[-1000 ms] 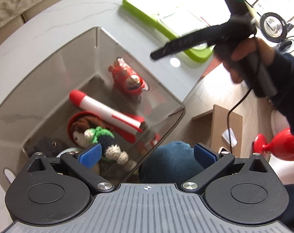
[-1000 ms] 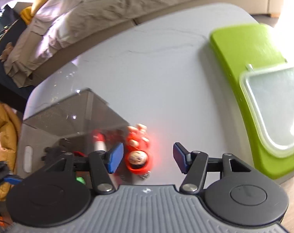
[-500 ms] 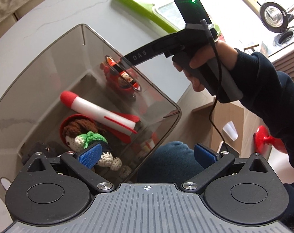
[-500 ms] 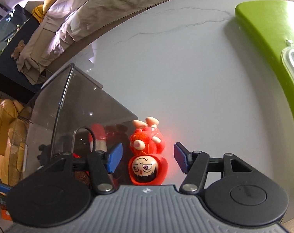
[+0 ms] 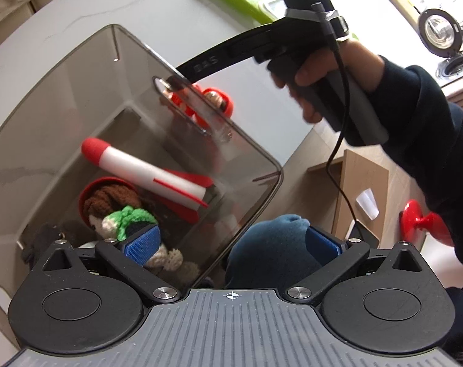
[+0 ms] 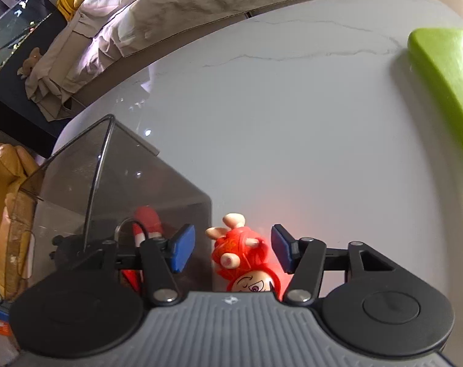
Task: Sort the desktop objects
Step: 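Grasp the red doll figure with the right gripper, then lift the red figure with the right gripper and carry it over the bin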
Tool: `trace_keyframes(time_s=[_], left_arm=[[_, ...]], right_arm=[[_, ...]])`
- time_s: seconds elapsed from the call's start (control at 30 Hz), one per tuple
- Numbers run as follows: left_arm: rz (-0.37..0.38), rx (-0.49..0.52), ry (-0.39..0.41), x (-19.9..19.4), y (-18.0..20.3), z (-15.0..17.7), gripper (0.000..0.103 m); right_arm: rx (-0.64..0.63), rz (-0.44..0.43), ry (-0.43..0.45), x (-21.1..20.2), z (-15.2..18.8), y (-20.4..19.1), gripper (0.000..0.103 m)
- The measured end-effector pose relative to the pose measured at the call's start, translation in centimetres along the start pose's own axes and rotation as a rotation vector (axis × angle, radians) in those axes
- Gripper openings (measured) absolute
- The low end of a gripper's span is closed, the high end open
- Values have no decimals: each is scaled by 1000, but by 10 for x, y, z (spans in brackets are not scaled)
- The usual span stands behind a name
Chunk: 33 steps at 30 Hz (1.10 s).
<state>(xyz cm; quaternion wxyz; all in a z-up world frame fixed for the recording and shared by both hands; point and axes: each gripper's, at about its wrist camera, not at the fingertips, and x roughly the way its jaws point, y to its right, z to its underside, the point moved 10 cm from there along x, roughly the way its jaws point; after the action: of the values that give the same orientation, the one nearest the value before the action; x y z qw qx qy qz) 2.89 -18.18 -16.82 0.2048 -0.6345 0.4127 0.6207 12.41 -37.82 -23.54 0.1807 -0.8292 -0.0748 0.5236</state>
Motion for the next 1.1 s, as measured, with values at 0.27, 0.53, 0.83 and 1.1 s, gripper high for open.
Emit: trace_keyframes(time_s=[0.27, 0.53, 0.83, 1.1], left_arm=[[17, -30, 4, 2, -6, 2, 103], [11, -21, -24, 6, -1, 7, 103], [52, -6, 4, 2, 6, 14, 103], [77, -72, 87, -24, -22, 43, 103]], right_arm=[[-258, -6, -126, -2, 27, -3, 71], [-398, 58, -233, 28, 44, -15, 65], [-403, 199, -211, 12, 36, -17, 55], [-444, 226, 9, -104, -39, -92, 55]])
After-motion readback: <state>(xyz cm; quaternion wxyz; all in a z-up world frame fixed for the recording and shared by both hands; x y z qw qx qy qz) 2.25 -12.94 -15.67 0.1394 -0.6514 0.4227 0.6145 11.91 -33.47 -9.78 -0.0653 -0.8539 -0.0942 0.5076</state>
